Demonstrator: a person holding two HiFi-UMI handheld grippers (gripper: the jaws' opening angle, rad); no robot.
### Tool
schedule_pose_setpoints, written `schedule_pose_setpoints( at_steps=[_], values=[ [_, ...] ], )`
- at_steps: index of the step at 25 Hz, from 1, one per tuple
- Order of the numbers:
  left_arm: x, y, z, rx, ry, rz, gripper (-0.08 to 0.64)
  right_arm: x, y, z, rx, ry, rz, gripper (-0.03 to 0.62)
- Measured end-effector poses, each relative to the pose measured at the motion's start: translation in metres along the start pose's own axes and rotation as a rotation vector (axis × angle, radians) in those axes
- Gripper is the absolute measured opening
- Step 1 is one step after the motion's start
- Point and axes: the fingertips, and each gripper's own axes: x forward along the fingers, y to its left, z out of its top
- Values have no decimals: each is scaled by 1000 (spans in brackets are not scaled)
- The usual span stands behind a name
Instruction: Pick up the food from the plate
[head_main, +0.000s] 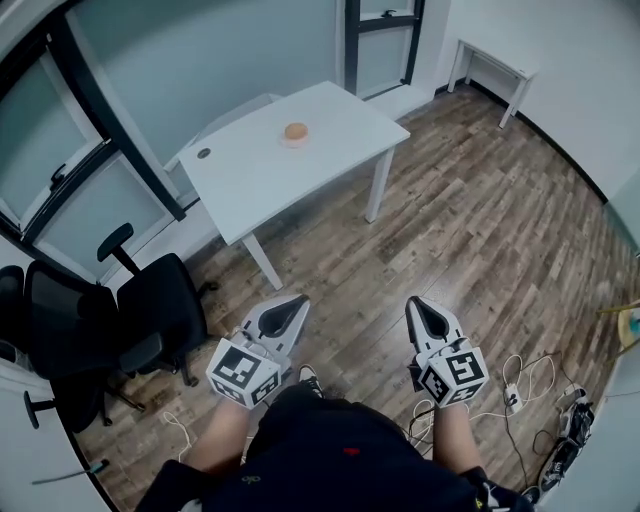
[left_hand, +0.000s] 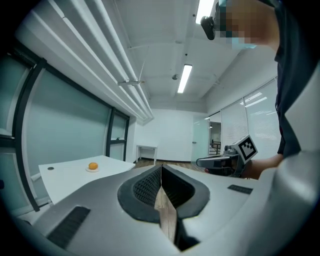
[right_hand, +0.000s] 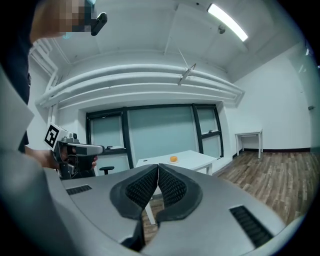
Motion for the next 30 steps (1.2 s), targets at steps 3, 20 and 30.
schedule_pose_setpoints(
  at_steps=[3, 20, 30],
  values=[
    [2, 47, 8, -2, -1, 16, 23, 47, 13, 12, -22, 3, 35, 23],
    [12, 230, 6, -72, -15, 92, 23, 243, 68, 22, -134, 94, 172, 23],
    [92, 282, 29, -46, -10, 212, 23, 334, 2, 41, -137, 56, 285, 23]
  ],
)
